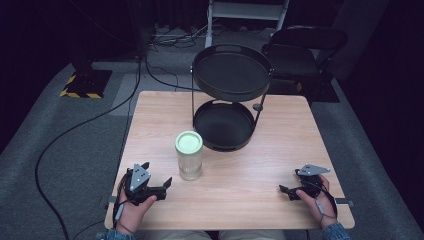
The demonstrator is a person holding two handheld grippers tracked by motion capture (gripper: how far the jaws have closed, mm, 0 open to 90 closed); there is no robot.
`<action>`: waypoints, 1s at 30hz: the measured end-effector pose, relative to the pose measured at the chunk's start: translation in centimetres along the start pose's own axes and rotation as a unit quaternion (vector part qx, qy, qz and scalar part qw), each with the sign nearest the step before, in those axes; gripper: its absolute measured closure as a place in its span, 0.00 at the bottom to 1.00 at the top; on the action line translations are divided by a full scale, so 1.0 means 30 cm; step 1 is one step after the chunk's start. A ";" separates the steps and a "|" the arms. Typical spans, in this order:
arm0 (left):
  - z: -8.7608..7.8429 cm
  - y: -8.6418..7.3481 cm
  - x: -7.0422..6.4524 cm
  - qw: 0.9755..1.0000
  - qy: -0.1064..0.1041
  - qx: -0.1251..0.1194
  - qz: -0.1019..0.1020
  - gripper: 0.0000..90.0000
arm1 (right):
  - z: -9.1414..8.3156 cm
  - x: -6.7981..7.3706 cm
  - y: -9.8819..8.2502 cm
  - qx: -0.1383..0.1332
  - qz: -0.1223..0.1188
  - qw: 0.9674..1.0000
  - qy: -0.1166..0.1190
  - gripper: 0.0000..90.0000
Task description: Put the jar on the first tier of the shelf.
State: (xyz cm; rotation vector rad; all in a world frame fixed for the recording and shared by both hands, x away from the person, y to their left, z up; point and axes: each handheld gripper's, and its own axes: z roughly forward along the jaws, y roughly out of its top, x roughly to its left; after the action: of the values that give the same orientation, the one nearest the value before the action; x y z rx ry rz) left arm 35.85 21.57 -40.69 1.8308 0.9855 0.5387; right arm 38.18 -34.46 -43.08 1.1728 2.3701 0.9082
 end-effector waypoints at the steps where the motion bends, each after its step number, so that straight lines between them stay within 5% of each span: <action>1: 0.002 0.001 -0.001 1.000 -0.002 -0.002 -0.002 0.05 | 0.000 0.000 0.000 0.000 0.000 1.000 0.000 0.00; 30: 0.081 0.074 -0.040 0.998 -0.047 -0.035 0.009 0.04 | 0.000 0.000 0.000 0.000 0.000 1.000 0.000 0.00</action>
State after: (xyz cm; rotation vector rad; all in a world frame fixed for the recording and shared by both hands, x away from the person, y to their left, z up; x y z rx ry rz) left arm 37.77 18.78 -39.74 1.7865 0.8772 0.4876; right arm 38.18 -34.46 -43.08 1.1730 2.3694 0.9082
